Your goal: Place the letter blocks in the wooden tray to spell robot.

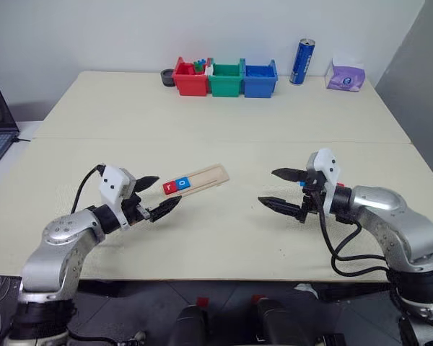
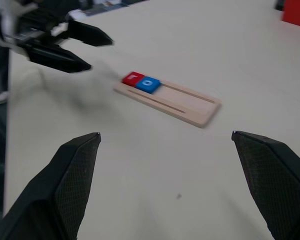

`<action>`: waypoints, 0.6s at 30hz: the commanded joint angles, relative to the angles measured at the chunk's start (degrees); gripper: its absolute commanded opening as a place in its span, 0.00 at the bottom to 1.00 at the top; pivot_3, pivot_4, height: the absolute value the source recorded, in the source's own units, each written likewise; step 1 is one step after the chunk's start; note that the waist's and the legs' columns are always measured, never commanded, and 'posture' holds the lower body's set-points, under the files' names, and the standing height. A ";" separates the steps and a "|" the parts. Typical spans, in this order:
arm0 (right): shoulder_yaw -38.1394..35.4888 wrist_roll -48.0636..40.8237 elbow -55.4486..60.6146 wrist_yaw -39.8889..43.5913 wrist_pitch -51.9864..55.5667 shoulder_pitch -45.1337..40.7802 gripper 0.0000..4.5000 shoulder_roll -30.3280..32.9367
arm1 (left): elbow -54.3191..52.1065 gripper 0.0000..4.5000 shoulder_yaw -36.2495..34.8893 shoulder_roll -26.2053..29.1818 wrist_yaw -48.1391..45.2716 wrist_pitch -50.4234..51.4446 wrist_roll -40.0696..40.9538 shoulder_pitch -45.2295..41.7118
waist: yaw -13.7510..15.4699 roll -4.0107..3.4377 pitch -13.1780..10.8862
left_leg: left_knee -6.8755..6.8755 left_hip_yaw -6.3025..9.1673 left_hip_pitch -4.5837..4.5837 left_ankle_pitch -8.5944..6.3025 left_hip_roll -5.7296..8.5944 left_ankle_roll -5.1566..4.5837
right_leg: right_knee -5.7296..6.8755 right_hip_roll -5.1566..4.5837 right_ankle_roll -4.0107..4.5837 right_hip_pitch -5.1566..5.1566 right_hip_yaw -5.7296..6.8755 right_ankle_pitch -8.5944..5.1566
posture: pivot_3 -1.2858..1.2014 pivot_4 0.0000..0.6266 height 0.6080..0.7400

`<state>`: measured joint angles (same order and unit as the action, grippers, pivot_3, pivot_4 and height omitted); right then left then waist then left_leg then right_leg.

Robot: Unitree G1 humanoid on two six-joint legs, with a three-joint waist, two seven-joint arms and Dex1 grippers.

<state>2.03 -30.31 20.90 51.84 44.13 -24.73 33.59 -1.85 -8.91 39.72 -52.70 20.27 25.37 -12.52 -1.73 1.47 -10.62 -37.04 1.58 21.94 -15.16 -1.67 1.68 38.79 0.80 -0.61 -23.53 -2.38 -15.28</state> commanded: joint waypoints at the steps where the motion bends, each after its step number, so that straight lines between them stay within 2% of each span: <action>1: 0.19 -3.55 0.08 2.28 1.89 -3.08 0.99 0.53 | 9.03 1.00 1.86 1.23 -5.72 -6.56 -2.77 -6.33 | 0.05 0.01 0.00 | -0.01 0.00 0.02 0.00 0.00 0.00 | 0.02 0.00 0.00 -0.02 0.00 0.00 | 0.52 0.24 1.00; 10: 0.40 -5.66 0.06 -0.12 5.35 -5.70 0.99 -1.01 | 38.65 1.00 7.96 -1.19 -17.18 -21.78 -10.75 -22.38 | 0.06 0.01 0.00 | -0.02 -0.03 0.21 -0.01 0.02 -0.01 | 0.07 -0.04 0.24 -0.18 0.00 0.15 | 0.52 0.24 1.00; 14: 0.18 -6.78 1.55 -1.42 6.46 -5.31 0.99 -0.90 | 48.00 1.00 9.26 -2.65 -19.67 -26.16 -13.49 -27.49 | 0.06 0.02 0.00 | -0.17 0.06 0.80 0.00 0.02 -0.01 | 0.21 -0.03 0.27 -0.67 0.08 0.19 | 0.52 0.24 1.00; 18: -0.36 -8.13 2.87 -3.37 8.05 -5.39 0.99 -1.23 | 56.18 1.00 10.01 -3.76 -20.38 -30.63 -16.28 -31.86 | 0.01 0.02 0.00 | -0.19 0.08 0.86 0.00 0.02 -0.01 | 0.19 -0.04 0.28 -0.70 0.10 0.20 | 0.52 0.24 1.00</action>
<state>3.33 -37.01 21.24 49.30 51.92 -29.82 32.53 52.77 1.04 35.88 -72.75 -7.98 9.92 -42.73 -1.72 1.49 -10.61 -37.23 1.67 22.80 -15.17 -1.65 1.67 38.99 0.76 -0.34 -24.22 -2.26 -15.08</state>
